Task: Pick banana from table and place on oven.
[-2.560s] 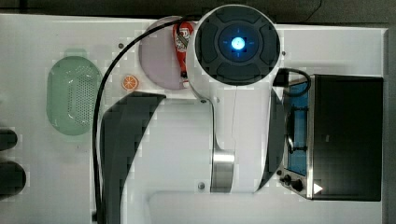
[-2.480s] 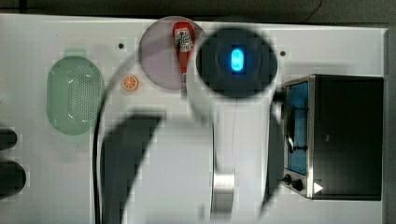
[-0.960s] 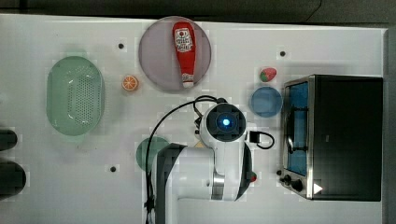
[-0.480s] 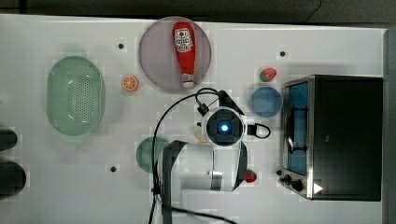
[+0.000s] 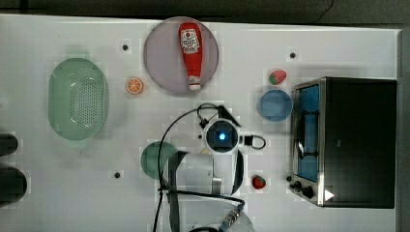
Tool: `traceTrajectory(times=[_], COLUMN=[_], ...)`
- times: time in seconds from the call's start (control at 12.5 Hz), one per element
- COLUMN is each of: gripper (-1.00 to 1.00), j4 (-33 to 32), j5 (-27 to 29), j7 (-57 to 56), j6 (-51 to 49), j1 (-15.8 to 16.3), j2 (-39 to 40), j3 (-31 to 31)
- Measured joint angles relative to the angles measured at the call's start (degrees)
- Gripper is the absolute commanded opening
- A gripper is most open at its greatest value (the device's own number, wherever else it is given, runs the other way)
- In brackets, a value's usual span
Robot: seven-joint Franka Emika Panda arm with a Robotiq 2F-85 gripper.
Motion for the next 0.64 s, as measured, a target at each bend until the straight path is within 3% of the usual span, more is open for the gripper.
traceTrajectory(times=[0.32,0.64], gripper=[-0.48,-0.48], j4=[0.7,0.7], j5=[-0.4,-0.7], j7=[0.0,0.0], j6=[1.3,1.0], j1=[0.6,1.6], j2=[0.5,-0.1], j3=[1.0,0.1])
